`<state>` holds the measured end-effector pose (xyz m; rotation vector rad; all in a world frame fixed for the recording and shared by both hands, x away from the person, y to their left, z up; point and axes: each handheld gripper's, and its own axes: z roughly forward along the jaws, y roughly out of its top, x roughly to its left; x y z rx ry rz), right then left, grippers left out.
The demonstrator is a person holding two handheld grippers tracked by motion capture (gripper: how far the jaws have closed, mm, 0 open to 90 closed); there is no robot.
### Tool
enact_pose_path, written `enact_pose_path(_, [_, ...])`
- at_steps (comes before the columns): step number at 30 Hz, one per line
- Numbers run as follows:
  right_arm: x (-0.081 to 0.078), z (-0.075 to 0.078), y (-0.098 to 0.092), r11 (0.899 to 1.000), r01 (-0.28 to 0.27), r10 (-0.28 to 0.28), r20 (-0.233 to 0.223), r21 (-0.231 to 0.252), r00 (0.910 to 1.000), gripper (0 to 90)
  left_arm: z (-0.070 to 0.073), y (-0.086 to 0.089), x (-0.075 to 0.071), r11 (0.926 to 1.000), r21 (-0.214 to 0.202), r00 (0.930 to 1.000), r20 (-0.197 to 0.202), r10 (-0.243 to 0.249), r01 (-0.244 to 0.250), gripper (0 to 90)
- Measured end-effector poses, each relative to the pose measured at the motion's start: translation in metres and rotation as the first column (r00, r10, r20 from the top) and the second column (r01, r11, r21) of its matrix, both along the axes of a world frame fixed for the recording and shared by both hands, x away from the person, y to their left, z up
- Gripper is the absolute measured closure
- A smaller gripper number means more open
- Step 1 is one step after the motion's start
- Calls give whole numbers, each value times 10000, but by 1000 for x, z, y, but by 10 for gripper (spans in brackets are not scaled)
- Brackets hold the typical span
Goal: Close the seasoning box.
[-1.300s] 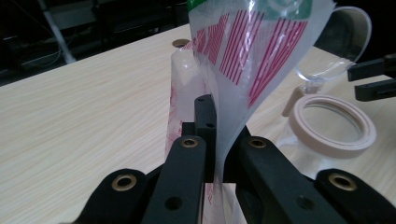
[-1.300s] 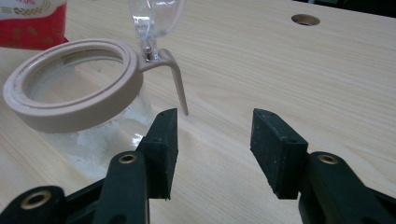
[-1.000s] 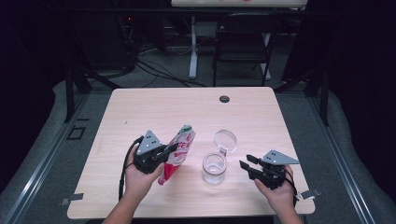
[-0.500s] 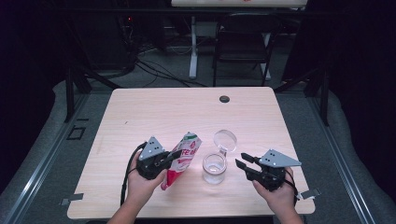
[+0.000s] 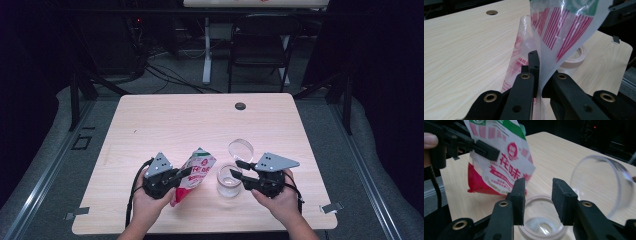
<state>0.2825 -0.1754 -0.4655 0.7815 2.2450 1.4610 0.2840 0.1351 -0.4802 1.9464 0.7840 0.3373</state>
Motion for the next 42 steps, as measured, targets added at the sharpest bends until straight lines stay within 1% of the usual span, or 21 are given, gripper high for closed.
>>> enact_pose_path(1, [1, 1, 3, 10000, -90, 90, -2, 0, 10000, 627, -1, -1, -1, 10000, -40, 10000, -1, 12, -12, 900])
enact_pose_path(4, [3, 2, 12, 9995, -315, 315, 28, 16, 9995, 616, -2, -2, -5, 9999, 110, 10000, 22, -81, 81, 900])
enact_pose_path(5, [4, 2, 15, 9992, -400, 400, 23, 13, 9992, 608, -2, -3, -7, 9999, 85, 10000, -2, -81, 81, 900])
enact_pose_path(7, [5, 2, 20, 9987, -506, 506, 33, 5, 9987, 580, -3, -3, -8, 9997, 177, 9999, -14, -141, 141, 900])
enact_pose_path(8, [5, 2, 22, 9986, -528, 528, 29, -25, 9986, 570, -4, -3, -9, 9998, 126, 9999, -27, -126, 126, 900])
enact_pose_path(12, [8, 1, 30, 9972, -704, 706, 72, -245, 9975, 548, -7, -3, -11, 9997, 88, 9994, -234, -242, 244, 900])
enact_pose_path(14, [9, 1, 34, 9960, -826, 829, 86, -347, 9965, 547, -8, -3, -11, 9992, 133, 9988, -308, -376, 380, 900])
enact_pose_path(16, [9, 2, 37, 9944, -947, 956, 167, -462, 9953, 537, -11, -4, -12, 9988, 35, 9980, -406, -482, 484, 900])
enact_pose_path(18, [9, 1, 40, 9925, -1128, 1139, 227, -467, 9932, 527, -13, -6, -13, 9979, 84, 9968, -476, -643, 647, 900])
enact_pose_path(20, [8, 1, 43, 9906, -1250, 1265, 250, -557, 9917, 516, -15, -8, -14, 9975, 85, 9961, -548, -691, 696, 900])
enact_pose_path(25, [7, -2, 47, 9841, -1584, 1608, 241, -806, 9867, 512, -20, -12, -15, 9956, 292, 9939, -666, -874, 895, 900])
enact_pose_path(28, [7, -3, 49, 9812, -1689, 1721, 277, -929, 9847, 516, -23, -15, -16, 9945, 412, 9936, -647, -930, 958, 900])
enact_pose_path(31, [6, -2, 51, 9791, -1765, 1821, 484, -1012, 9821, 515, -24, -15, -17, 9944, 403, 9929, -729, -943, 974, 900])
enact_pose_path(33, [5, -1, 53, 9760, -1879, 1952, 590, -1105, 9790, 504, -24, -14, -17, 9934, 468, 9921, -742, -1010, 1046, 900])
enact_pose_path(34, [5, -1, 54, 9752, -1908, 1987, 641, -1124, 9780, 497, -25, -14, -17, 9939, 409, 9916, -833, -987, 1024, 900])
enact_pose_path(35, [6, -1, 56, 9745, -1921, 2006, 662, -1163, 9774, 486, -25, -14, -17, 9937, 431, 9915, -839, -992, 1031, 900])
enact_pose_path(36, [6, -1, 57, 9735, -1962, 2048, 660, -1176, 9766, 480, -26, -15, -17, 9940, 374, 9914, -854, -992, 1027, 900])
enact_pose_path(37, [6, -1, 58, 9728, -2016, 2098, 658, -1141, 9755, 479, -26, -14, -17, 9934, 437, 9912, -842, -1019, 1058, 900])
enact_pose_path(42, [7, -4, 65, 9642, -2289, 2374, 520, -1338, 9700, 488, -27, -13, -18, 9935, 380, 9901, -954, -1029, 1069, 898])
